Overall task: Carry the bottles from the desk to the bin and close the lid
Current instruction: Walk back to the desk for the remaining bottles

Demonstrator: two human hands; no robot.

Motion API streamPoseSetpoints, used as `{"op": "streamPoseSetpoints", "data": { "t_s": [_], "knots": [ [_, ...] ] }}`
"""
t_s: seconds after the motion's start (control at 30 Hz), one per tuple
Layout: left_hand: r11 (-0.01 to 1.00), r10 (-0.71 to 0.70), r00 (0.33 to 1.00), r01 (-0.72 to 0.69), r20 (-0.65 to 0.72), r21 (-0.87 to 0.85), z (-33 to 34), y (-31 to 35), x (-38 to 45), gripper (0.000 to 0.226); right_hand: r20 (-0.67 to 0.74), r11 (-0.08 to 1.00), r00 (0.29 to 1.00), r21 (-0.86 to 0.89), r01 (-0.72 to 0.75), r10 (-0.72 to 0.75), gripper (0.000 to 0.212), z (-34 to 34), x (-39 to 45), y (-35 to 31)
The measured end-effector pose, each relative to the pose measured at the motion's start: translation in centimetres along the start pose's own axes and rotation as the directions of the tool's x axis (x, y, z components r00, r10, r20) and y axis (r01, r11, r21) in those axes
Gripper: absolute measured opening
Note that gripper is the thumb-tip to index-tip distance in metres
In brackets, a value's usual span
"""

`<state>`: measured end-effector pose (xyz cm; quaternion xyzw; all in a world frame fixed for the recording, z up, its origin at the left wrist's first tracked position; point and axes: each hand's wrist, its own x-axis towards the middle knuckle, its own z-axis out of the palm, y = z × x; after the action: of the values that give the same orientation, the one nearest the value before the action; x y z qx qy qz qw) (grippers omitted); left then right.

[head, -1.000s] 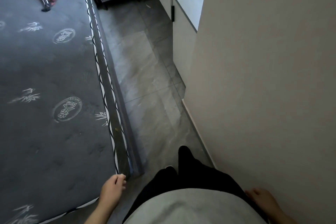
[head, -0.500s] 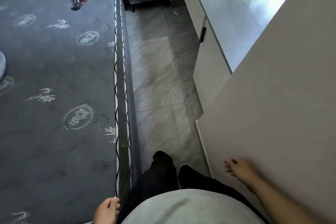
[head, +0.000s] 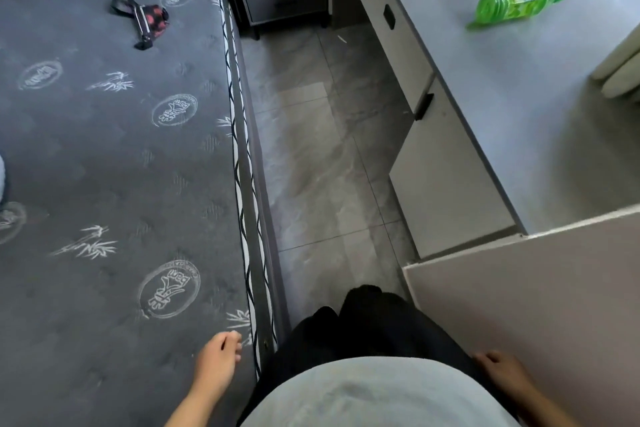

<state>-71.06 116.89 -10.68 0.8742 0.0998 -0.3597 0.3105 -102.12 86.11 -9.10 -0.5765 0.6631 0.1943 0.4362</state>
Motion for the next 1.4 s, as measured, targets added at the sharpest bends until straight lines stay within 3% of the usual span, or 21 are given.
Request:
{"op": "streamPoseSetpoints", "data": {
  "t_s": [0.23, 0.67, 0.9, 1.07, 1.27, 1.4],
  "knots": [
    [0.998, 0.037, 0.998, -0.039, 0.045, 0.043, -0.8, 7.7, 5.3, 0.021, -0.048, 0.991, 0.999, 0.132, 0.003, 0.004, 0.019, -0.2, 3.5, -8.4],
    [0.994, -0.111, 0.993, 0.111, -0.033, -0.003, -1.7, 17.4, 14.0, 0.023, -0.033, 0.948, 0.99, 0.288, 0.139, -0.135, 0.018, -5.0, 11.5, -27.8],
    [0.998, -0.062, 0.998, 0.062, 0.01, 0.028, -3.1, 26.7, 23.2, 0.019, -0.034, 0.945, 0.999, 0.327, -0.013, 0.026, 0.02, -4.6, 13.9, -31.0],
    [0.981, 0.112, 0.988, -0.127, 0.109, 0.149, -3.6, 35.7, 29.1, 0.025, -0.06, 0.915, 0.987, 0.387, -0.115, 0.149, 0.02, -3.5, 13.1, -33.0],
    [0.944, 0.195, 0.946, -0.253, 0.259, 0.21, -2.1, 45.0, 33.8, 0.018, -0.099, 0.878, 0.963, 0.443, -0.184, 0.252, 0.018, -3.2, 13.0, -35.2],
    [0.93, 0.212, 0.933, -0.284, 0.29, 0.234, -0.2, 49.4, 36.3, 0.025, -0.104, 0.823, 0.947, 0.53, -0.205, 0.303, 0.017, -4.0, 15.6, -37.8]
  ]
}}
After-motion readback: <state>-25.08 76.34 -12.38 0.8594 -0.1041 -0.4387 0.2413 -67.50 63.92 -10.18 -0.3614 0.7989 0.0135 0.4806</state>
